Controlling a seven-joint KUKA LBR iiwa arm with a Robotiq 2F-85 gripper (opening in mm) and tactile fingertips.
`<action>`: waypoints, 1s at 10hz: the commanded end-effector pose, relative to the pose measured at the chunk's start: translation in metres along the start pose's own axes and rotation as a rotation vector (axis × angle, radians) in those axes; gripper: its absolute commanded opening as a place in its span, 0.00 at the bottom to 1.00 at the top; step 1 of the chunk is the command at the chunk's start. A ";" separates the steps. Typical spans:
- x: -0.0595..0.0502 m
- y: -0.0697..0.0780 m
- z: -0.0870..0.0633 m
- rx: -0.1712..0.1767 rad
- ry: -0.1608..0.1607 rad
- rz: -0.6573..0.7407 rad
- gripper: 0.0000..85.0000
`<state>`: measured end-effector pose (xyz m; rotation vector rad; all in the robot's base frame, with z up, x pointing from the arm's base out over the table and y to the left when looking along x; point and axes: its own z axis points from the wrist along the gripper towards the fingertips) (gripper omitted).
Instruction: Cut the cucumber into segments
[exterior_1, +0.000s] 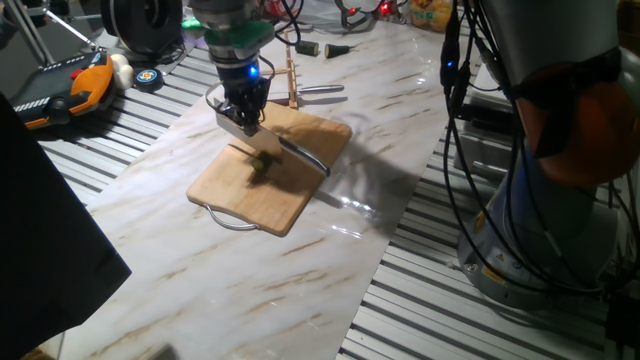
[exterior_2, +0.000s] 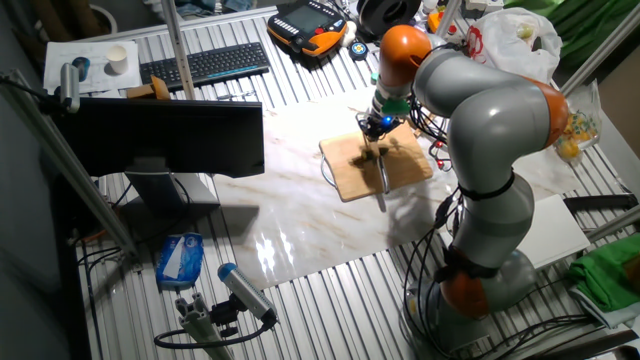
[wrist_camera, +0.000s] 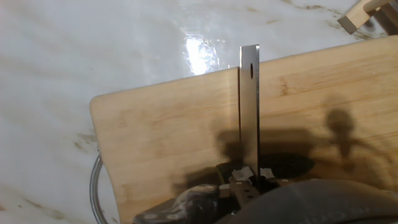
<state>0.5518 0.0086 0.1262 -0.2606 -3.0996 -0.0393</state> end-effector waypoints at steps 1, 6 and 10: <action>0.000 0.001 0.000 0.000 -0.001 0.002 0.01; 0.001 0.002 0.001 -0.001 -0.024 0.002 0.01; 0.000 0.002 0.002 0.000 -0.029 0.002 0.01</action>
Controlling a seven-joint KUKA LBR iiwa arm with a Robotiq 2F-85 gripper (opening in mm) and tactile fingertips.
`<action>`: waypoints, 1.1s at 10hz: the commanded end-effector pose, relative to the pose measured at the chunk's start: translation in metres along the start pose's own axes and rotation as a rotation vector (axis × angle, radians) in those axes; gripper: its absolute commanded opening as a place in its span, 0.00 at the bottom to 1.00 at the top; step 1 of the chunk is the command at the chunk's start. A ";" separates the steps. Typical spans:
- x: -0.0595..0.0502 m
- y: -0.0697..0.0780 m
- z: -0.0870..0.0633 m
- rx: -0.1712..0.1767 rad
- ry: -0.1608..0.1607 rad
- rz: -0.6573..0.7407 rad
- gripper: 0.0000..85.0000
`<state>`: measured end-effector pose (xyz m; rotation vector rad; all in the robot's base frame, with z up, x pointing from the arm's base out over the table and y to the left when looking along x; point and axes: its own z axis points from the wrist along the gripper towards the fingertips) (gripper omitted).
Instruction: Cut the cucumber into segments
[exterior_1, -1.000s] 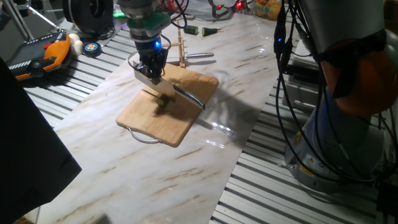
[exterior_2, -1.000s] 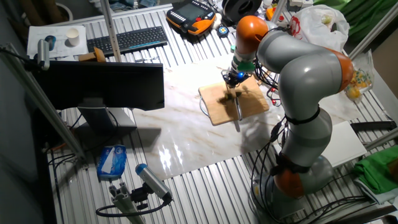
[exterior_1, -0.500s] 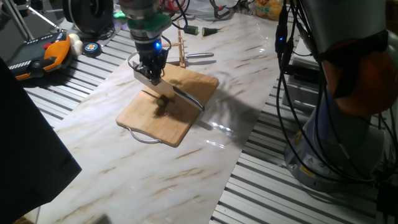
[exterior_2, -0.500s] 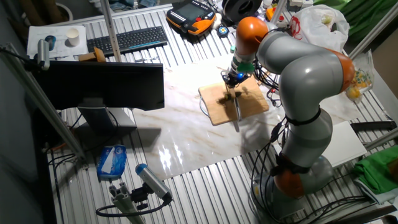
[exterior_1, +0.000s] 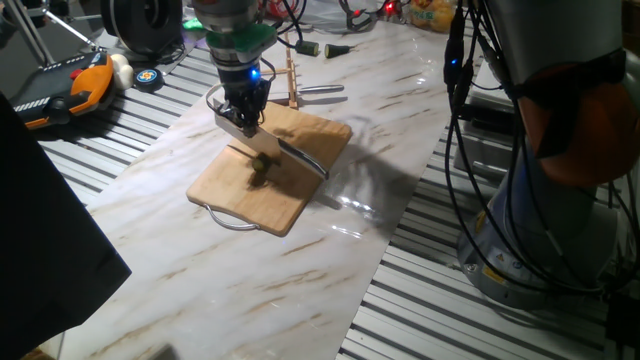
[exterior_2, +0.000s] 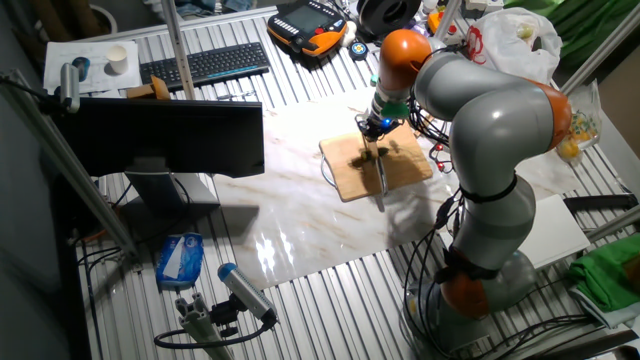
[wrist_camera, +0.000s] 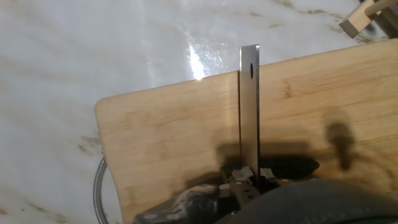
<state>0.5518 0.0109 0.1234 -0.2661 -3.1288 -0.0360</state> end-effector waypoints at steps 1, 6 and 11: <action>-0.001 0.000 0.002 0.000 0.002 0.000 0.01; -0.002 0.001 0.006 0.001 -0.003 0.002 0.01; -0.002 0.002 0.011 0.001 -0.009 0.001 0.01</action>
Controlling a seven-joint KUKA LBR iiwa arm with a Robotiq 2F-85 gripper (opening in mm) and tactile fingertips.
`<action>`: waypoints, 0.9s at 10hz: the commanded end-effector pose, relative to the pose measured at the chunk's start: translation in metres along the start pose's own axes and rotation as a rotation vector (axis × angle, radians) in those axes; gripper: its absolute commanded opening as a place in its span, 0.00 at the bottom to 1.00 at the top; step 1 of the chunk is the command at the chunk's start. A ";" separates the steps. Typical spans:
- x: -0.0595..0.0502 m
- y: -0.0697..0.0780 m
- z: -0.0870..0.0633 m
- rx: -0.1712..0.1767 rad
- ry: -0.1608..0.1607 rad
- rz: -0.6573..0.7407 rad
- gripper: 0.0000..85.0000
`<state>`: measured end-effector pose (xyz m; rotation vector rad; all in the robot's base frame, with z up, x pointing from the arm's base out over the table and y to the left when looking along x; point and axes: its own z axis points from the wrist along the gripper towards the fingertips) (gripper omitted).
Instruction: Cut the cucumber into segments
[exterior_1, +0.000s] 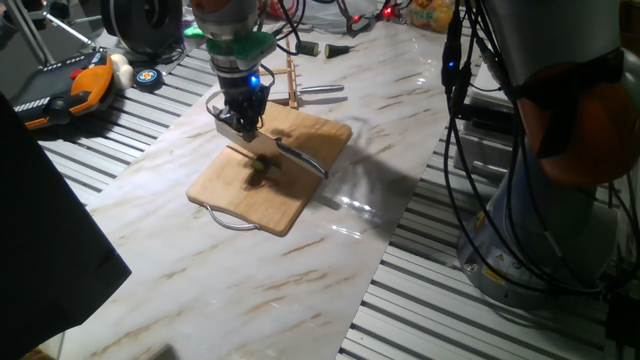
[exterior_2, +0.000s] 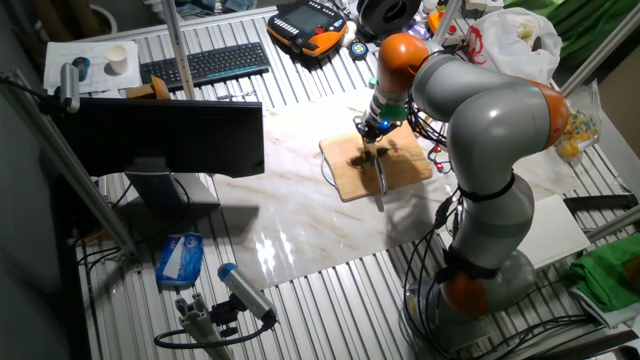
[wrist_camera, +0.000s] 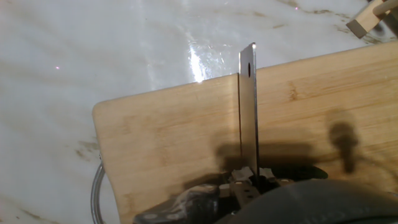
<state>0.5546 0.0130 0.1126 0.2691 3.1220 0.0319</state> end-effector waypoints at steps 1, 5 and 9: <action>0.000 0.000 0.000 0.001 0.000 0.001 0.01; 0.003 0.000 -0.006 0.018 0.006 -0.001 0.01; 0.010 0.002 -0.003 0.026 0.006 0.002 0.01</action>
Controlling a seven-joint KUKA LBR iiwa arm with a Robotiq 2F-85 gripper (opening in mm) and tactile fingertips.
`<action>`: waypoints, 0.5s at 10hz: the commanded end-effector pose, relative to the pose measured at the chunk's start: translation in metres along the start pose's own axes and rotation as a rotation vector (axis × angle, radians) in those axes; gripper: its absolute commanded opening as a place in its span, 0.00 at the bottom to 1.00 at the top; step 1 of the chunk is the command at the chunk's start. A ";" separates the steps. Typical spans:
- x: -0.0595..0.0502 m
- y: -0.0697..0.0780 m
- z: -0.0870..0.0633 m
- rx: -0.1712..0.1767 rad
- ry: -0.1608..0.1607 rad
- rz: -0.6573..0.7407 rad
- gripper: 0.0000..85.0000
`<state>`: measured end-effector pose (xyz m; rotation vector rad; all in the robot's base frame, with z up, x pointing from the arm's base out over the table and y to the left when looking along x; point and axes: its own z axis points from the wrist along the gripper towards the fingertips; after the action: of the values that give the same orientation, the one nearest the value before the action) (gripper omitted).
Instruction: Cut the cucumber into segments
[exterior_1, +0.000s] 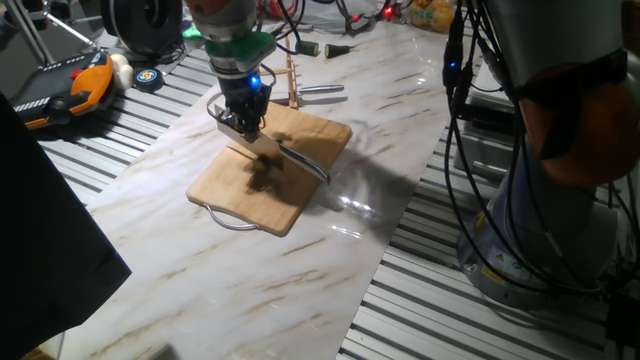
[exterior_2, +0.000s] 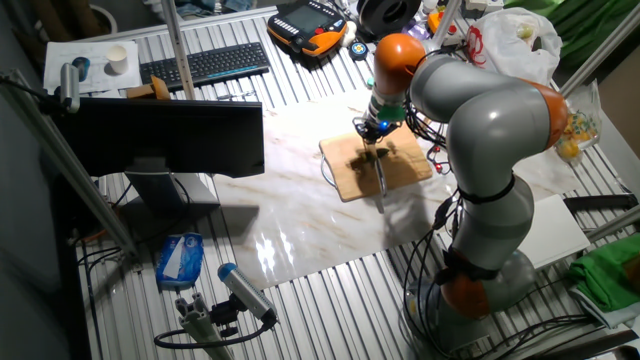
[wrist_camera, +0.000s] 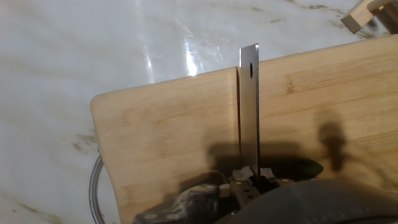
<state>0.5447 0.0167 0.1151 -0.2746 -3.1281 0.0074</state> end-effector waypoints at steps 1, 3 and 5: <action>0.002 0.001 0.001 0.000 0.001 0.001 0.01; 0.007 0.002 0.004 0.002 0.001 0.004 0.01; 0.009 0.002 0.007 0.001 0.004 0.004 0.01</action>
<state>0.5362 0.0198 0.1079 -0.2795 -3.1227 0.0060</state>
